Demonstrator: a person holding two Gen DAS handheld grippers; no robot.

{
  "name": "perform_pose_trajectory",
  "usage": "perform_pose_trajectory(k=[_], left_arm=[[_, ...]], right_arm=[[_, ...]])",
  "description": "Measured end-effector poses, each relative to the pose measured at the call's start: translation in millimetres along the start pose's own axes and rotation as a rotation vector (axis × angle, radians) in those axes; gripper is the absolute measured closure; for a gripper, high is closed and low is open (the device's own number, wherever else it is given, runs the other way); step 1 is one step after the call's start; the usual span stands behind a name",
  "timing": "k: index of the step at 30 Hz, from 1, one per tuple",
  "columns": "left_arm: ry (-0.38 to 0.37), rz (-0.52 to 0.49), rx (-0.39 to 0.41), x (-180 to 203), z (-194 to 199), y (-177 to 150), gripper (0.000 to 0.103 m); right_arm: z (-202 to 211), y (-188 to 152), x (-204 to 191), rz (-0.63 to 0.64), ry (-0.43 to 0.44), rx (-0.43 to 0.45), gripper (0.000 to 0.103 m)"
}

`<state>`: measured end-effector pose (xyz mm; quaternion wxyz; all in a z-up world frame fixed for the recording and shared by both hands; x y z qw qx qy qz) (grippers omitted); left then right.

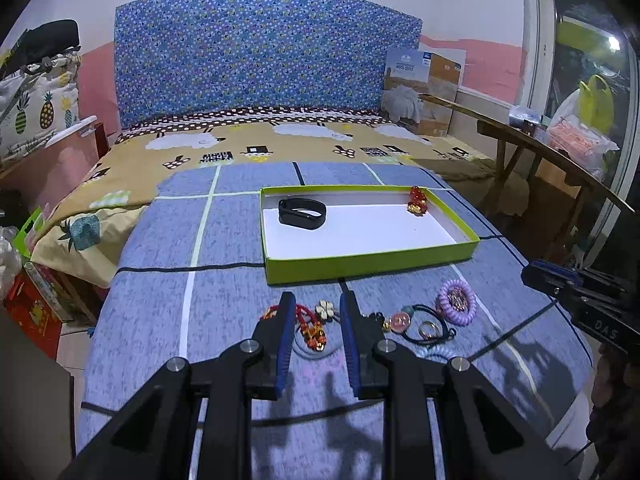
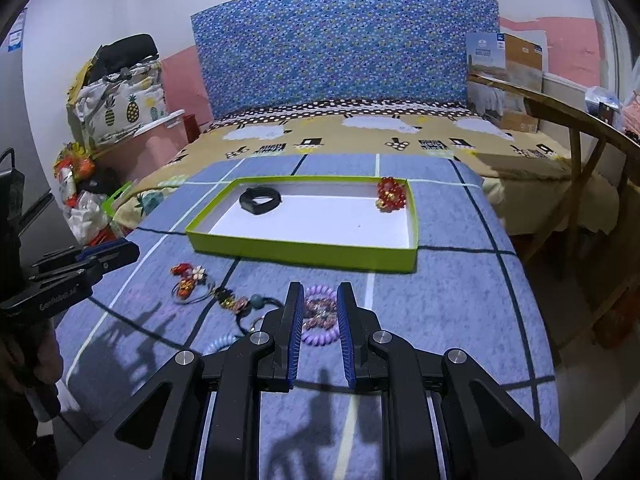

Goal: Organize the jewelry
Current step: 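Move the left tool to the red tassel keychain while the right tool approaches the purple coil hair tie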

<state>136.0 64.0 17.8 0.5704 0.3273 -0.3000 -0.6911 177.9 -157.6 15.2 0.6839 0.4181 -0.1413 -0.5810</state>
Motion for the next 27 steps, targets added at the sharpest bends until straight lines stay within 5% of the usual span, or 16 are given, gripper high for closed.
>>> perform_pose_trajectory(k=[27], left_arm=[[-0.044, 0.017, -0.129, -8.6, -41.5, -29.1, 0.072]], right_arm=[[-41.8, -14.8, 14.0, -0.051, -0.01, -0.12, 0.084]])
Point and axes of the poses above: each gripper's, at about its wrist camera, not at the fingertips, and z roughly against the way its jaws point, x to its right, y to its top, the point moved 3 cm from there along -z, roughly the way its jaws point, and after that the axes turned 15 degrees about -z, right-handed, at the moved point
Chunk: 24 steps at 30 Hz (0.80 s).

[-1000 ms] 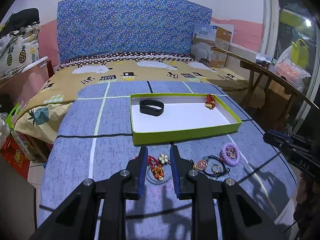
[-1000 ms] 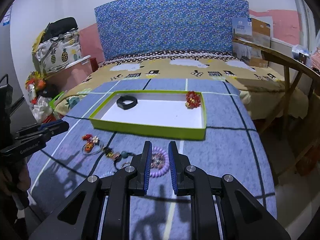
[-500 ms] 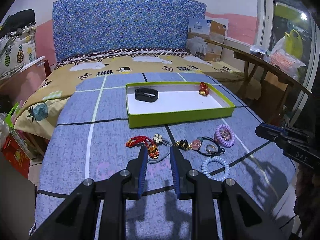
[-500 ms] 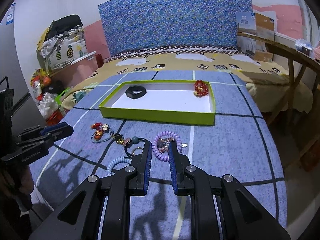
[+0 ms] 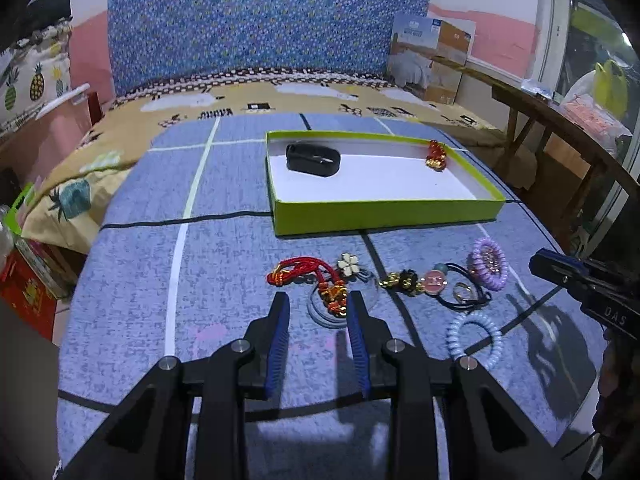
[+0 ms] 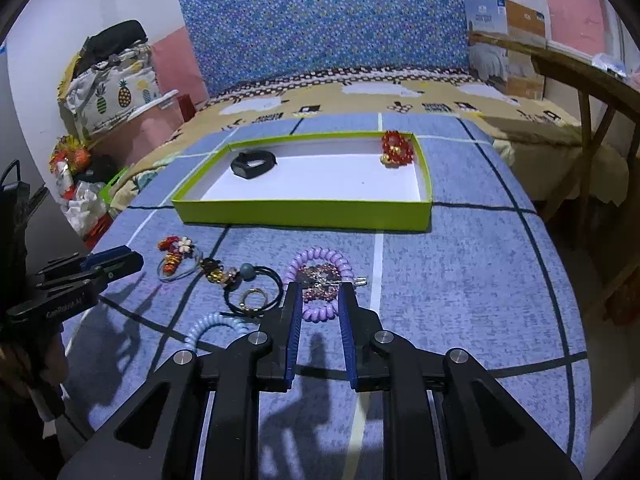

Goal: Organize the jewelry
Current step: 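Move the left tool to the red tassel keychain while the right tool approaches the purple coil hair tie, then grasp the red tassel keychain with the left tool while the right tool grasps the purple coil hair tie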

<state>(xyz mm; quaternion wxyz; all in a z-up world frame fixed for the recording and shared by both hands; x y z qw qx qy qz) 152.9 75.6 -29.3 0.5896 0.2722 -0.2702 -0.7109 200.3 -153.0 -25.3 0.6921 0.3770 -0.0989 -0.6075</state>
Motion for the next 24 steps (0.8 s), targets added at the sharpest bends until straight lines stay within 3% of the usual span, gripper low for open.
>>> perform_pose_trajectory(k=[4, 8, 21, 22, 24], left_arm=[[0.005, 0.027, -0.014, -12.1, -11.8, 4.7, 0.072], [0.03, 0.034, -0.034, -24.6, -23.7, 8.5, 0.072], [0.024, -0.055, -0.109, -17.8, -46.4, 11.6, 0.072], [0.027, -0.062, -0.111, -17.3, -46.7, 12.2, 0.072], [0.033, -0.076, -0.114, -16.1, -47.2, 13.1, 0.073]], right_arm=[[-9.7, 2.7, 3.0, -0.01, -0.002, -0.022, 0.083], [-17.4, 7.0, 8.8, -0.021, -0.004, -0.036, 0.071], [-39.2, 13.4, 17.5, -0.052, -0.016, -0.097, 0.071], [-39.3, 12.6, 16.3, -0.043, -0.022, -0.095, 0.071], [-40.2, 10.4, 14.7, -0.032, -0.028, -0.1, 0.087]])
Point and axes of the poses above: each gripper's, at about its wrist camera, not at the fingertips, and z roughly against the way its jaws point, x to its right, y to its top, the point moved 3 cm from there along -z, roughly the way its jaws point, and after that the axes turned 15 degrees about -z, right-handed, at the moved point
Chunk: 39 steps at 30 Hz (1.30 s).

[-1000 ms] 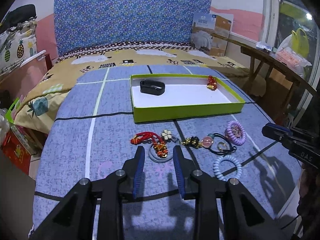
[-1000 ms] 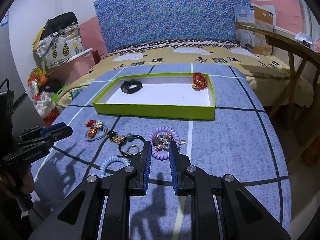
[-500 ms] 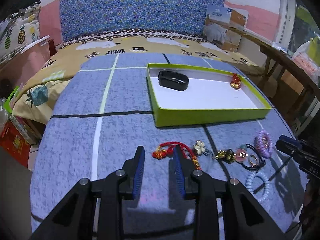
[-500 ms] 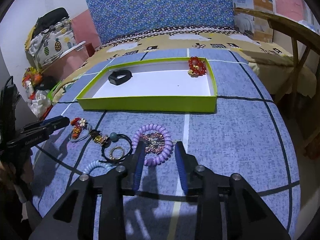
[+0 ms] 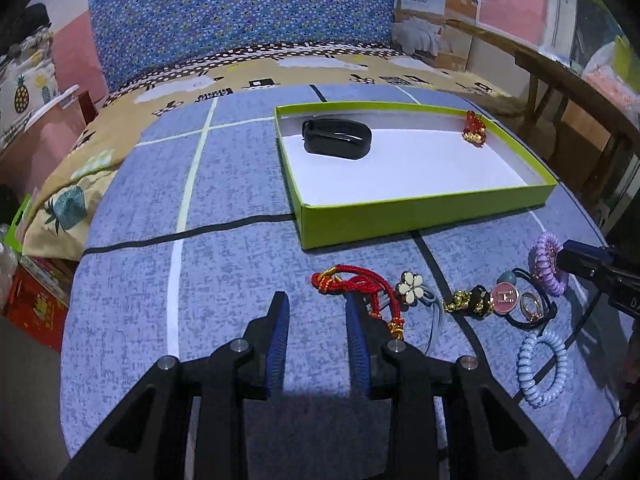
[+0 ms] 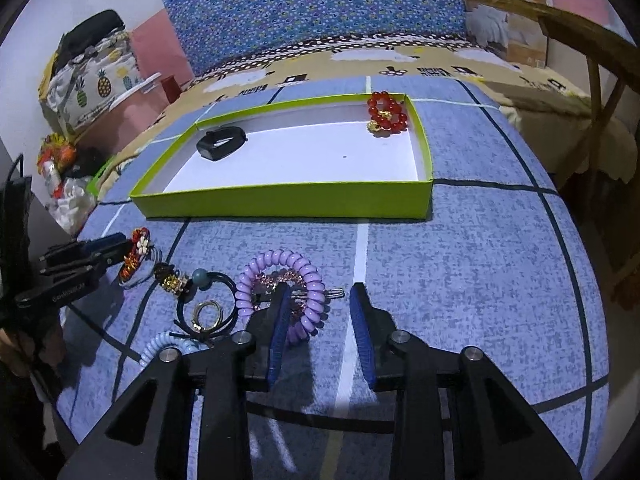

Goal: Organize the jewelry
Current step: 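Grasp the red tassel keychain with the left tool while the right tool grasps the purple coil hair tie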

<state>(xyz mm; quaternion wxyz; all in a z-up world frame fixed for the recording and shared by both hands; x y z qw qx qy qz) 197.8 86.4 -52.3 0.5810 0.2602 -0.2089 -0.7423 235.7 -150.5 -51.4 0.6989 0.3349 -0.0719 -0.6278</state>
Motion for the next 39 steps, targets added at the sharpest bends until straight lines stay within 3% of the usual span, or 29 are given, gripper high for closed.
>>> perform_pose_trajectory(k=[4, 6, 15, 17, 20, 21, 22, 24, 30, 39], left_arm=[[-0.008, -0.012, 0.006, 1.2, 0.9, 0.5, 0.096], [-0.019, -0.009, 0.009, 0.5, 1.0, 0.5, 0.101], [-0.054, 0.011, 0.058, -0.6, 12.6, -3.8, 0.103], [-0.093, 0.029, 0.07, -2.7, 13.8, -3.5, 0.103], [-0.153, 0.084, 0.078, -6.5, 14.2, -1.6, 0.1], [-0.161, 0.095, 0.08, -7.3, 14.4, -0.5, 0.093], [-0.167, 0.107, 0.08, -7.9, 14.3, 0.5, 0.079], [-0.184, 0.136, 0.076, -8.9, 12.6, 1.9, 0.068], [-0.211, 0.21, 0.031, -9.9, -1.1, 4.9, 0.068], [-0.152, 0.2, 0.018, -4.0, -9.8, 17.5, 0.072]], right_arm=[[1.3, -3.0, -1.7, 0.014, -0.004, 0.0, 0.091], [2.3, -4.3, -2.3, 0.02, -0.003, 0.002, 0.093], [13.6, -6.8, -3.0, 0.017, 0.017, 0.024, 0.094], [15.3, -7.6, -2.5, 0.014, 0.019, 0.025, 0.094], [16.0, -8.7, -2.5, 0.011, 0.023, 0.023, 0.094], [16.1, -9.5, -2.5, 0.011, 0.023, 0.022, 0.094], [16.0, -9.8, -2.5, 0.011, 0.024, 0.021, 0.094], [15.8, -10.4, -2.1, 0.011, 0.025, 0.02, 0.094], [14.5, -12.1, -1.6, 0.01, 0.025, 0.014, 0.094], [11.4, -14.3, -0.8, 0.011, 0.029, 0.006, 0.094]])
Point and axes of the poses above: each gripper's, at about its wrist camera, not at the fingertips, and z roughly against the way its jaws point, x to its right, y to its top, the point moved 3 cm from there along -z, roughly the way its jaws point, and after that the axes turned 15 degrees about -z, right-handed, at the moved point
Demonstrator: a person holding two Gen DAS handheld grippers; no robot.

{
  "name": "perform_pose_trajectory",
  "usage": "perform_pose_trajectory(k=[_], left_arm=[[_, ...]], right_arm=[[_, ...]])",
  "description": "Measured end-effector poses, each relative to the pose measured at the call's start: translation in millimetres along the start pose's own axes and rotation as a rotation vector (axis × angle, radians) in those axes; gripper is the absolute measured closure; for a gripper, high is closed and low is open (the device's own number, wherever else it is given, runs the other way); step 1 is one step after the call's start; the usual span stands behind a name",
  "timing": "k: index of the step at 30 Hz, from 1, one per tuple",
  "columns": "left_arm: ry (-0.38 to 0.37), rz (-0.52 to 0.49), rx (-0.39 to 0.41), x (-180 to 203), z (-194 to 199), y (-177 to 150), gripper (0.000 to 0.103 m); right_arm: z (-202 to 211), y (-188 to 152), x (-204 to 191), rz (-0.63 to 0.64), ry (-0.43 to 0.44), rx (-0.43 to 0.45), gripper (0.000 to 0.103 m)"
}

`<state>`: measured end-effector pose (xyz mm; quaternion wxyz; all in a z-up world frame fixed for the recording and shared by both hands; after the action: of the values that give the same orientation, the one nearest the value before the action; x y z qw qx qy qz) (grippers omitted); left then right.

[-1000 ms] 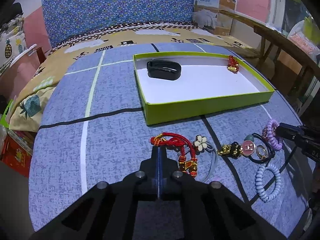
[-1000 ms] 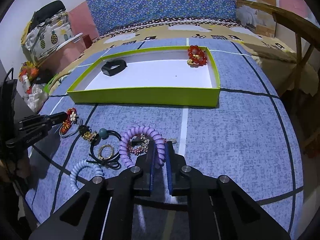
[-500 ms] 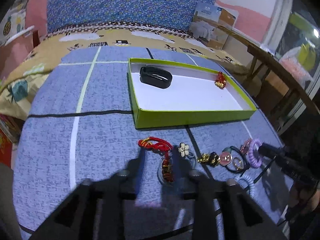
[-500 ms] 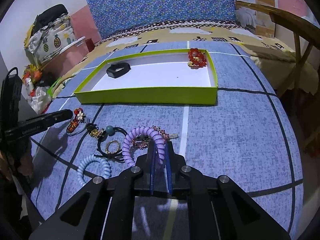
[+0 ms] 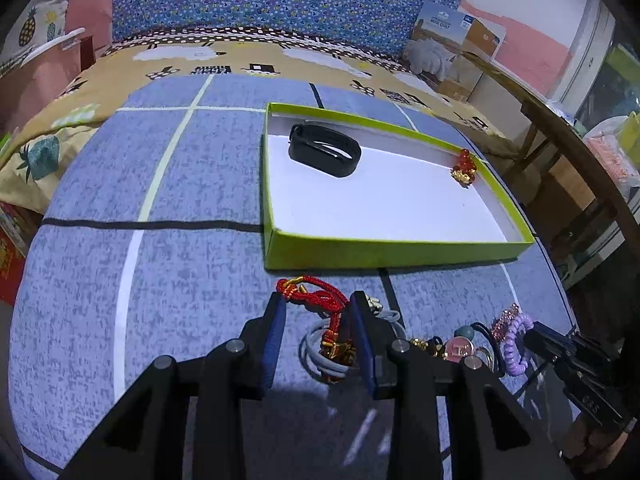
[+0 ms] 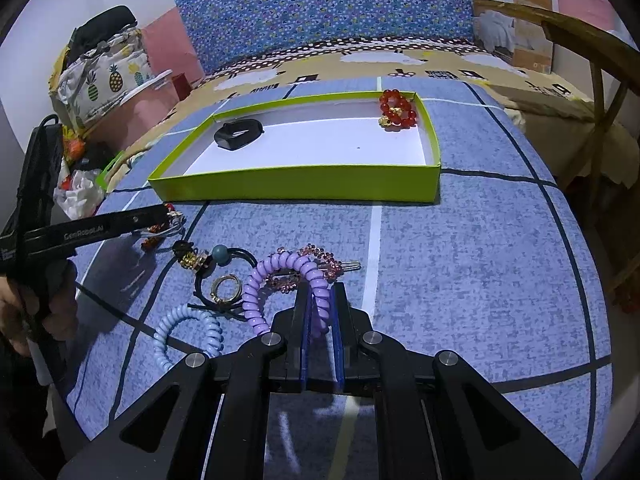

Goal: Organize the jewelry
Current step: 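Grasp the red tassel keychain with the left tool while the right tool grasps the purple coil hair tie, then lift the red tassel keychain with the left tool toward the green box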

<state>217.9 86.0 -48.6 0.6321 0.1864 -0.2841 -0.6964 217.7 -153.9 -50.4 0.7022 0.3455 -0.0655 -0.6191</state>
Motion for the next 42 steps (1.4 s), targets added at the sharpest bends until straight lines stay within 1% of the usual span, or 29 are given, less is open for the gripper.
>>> perform_pose_trajectory(k=[1, 3, 8, 9, 10, 15, 21, 29, 38, 42], left_arm=[[0.004, -0.005, 0.0, 0.9, -0.8, 0.5, 0.078], [0.008, -0.011, -0.002, 1.4, -1.9, 0.3, 0.084], [0.003, -0.006, 0.002, -0.3, -1.2, -0.3, 0.086], [-0.002, -0.001, 0.001, 0.0, -1.5, -0.2, 0.088], [-0.009, 0.004, 0.002, -0.6, -1.0, -0.6, 0.095], [-0.038, 0.021, 0.022, -5.0, 7.1, -5.3, 0.095], [-0.039, 0.024, 0.051, -7.8, 19.9, -9.0, 0.095], [-0.067, 0.031, 0.108, -10.4, 43.9, -9.8, 0.095], [-0.139, 0.045, 0.18, -10.6, 58.4, -6.7, 0.095], [-0.19, 0.052, 0.24, -11.6, 65.8, -6.7, 0.095]], right_arm=[[-0.2, -0.2, 0.2, 0.0, 0.0, -0.001, 0.094], [-0.2, -0.6, 0.3, -0.001, 0.0, -0.001, 0.094], [-0.2, -0.6, 0.2, -0.001, 0.0, -0.001, 0.094], [-0.2, -0.9, 0.4, -0.001, 0.0, -0.001, 0.094], [0.0, -0.5, 0.1, -0.001, 0.0, -0.001, 0.094], [0.4, -2.7, 1.1, -0.004, 0.003, 0.002, 0.094], [3.1, -4.6, 3.0, -0.009, 0.007, 0.005, 0.094], [8.3, -5.1, 5.0, -0.013, 0.012, 0.01, 0.094], [12.3, -5.6, 4.7, -0.011, 0.015, 0.014, 0.094], [12.9, -5.6, 4.7, -0.012, 0.015, 0.015, 0.094]])
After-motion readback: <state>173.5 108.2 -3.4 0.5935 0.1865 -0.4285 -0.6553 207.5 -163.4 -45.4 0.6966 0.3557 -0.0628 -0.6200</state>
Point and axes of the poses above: each gripper's, at about its wrist camera, not at the fingertips, and z roughly against the way its jaws point, x to its right, y to its top, the point moved 3 cm from there along -z, roughly the way its jaws point, and after that the axes turned 15 degrees about -z, right-handed, at the moved point
